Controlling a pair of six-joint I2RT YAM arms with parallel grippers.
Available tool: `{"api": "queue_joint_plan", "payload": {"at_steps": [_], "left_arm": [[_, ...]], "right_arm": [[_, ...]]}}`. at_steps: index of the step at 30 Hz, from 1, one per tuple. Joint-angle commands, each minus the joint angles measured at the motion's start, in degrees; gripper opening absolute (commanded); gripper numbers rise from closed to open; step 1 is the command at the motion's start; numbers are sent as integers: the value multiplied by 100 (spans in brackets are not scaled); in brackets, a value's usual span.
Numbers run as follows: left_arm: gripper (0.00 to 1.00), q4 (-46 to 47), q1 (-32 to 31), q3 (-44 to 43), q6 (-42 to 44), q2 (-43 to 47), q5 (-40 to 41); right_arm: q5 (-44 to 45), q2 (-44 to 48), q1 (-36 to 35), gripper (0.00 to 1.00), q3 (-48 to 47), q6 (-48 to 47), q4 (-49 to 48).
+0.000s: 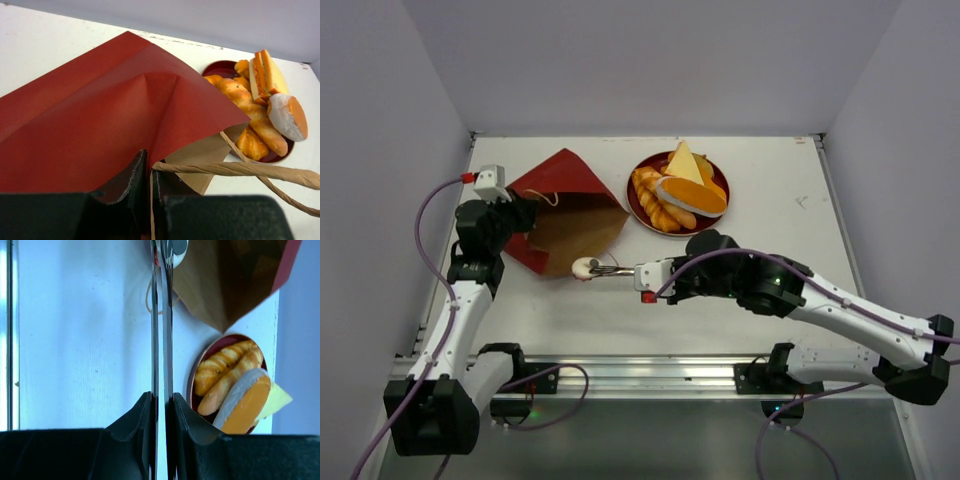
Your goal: Take the fake bread out of the paper bag
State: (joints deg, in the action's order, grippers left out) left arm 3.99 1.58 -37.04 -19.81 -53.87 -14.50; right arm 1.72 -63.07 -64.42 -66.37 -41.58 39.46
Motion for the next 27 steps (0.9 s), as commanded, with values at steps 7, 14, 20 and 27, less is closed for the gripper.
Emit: {"api": "queue_joint_plan", "payload": {"at_steps": [7, 14, 20, 27], "left_arm": [[13, -196, 289, -699, 214, -493, 598], [13, -346, 307, -577, 364, -213, 405], [13, -294, 307, -33, 443, 306, 176], [13, -390, 299, 434, 654, 992, 272]], "right_arm": [[47, 1024, 711, 0, 115, 177, 378], [1198, 885, 923, 0, 308, -279, 89], [1840, -99, 923, 0, 142, -772, -641], [2693, -1409, 923, 0, -104, -1606, -1414]]}}
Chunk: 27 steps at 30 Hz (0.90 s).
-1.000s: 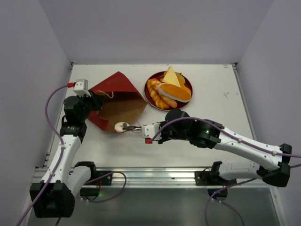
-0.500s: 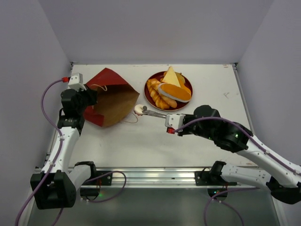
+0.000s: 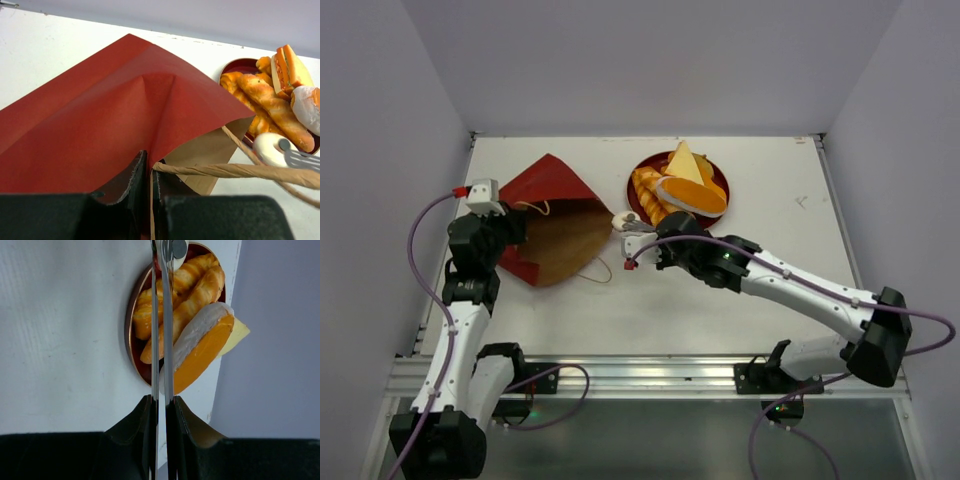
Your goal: Take the fake bread out of the paper bag
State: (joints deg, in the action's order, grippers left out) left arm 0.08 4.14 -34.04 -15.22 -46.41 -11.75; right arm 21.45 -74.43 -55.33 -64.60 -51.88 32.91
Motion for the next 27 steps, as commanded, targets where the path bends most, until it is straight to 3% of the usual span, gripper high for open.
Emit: {"api": "queue_joint_plan", "payload": {"at_steps": [1, 9, 27], "left_arm": [[13, 1, 43, 169, 213, 290, 6], [13, -280, 43, 188, 283, 414, 102], [13, -254, 43, 205, 283, 431, -91]], "right_arm": [[816, -378, 5, 0, -255, -743, -959], [1353, -1099, 128, 0, -448, -1052, -1331], [1687, -1618, 479, 1, 79, -2019, -2174]]}}
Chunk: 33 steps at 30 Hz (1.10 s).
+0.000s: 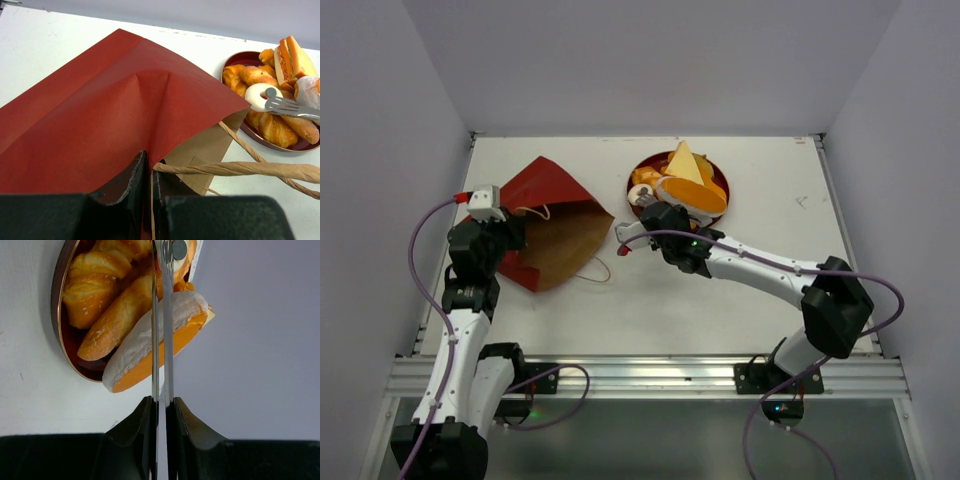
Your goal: Take the fake bread out of the paper bag
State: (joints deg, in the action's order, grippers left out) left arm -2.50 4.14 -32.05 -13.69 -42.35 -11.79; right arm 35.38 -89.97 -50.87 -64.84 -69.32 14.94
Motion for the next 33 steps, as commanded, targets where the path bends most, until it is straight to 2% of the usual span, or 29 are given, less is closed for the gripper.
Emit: {"api": "queue_joint_plan", "payload": {"at_steps": [1, 8, 13, 20, 33], "left_arm": [[13, 4, 43, -3, 130, 25, -86], [13, 13, 34, -3, 139, 25, -104], [13, 22, 25, 6, 148, 34, -113], [13, 22, 34, -3, 148, 25, -130], [13, 39, 34, 6, 139, 16, -139]], "right_arm": [[294, -82, 51, 1, 138, -293, -378], [373, -301, 139, 9, 226, -293, -378], [382, -424, 148, 26, 296, -231, -386], [277, -310, 148, 38, 209, -73, -185], [154, -56, 104, 46, 261, 33, 97]]}}
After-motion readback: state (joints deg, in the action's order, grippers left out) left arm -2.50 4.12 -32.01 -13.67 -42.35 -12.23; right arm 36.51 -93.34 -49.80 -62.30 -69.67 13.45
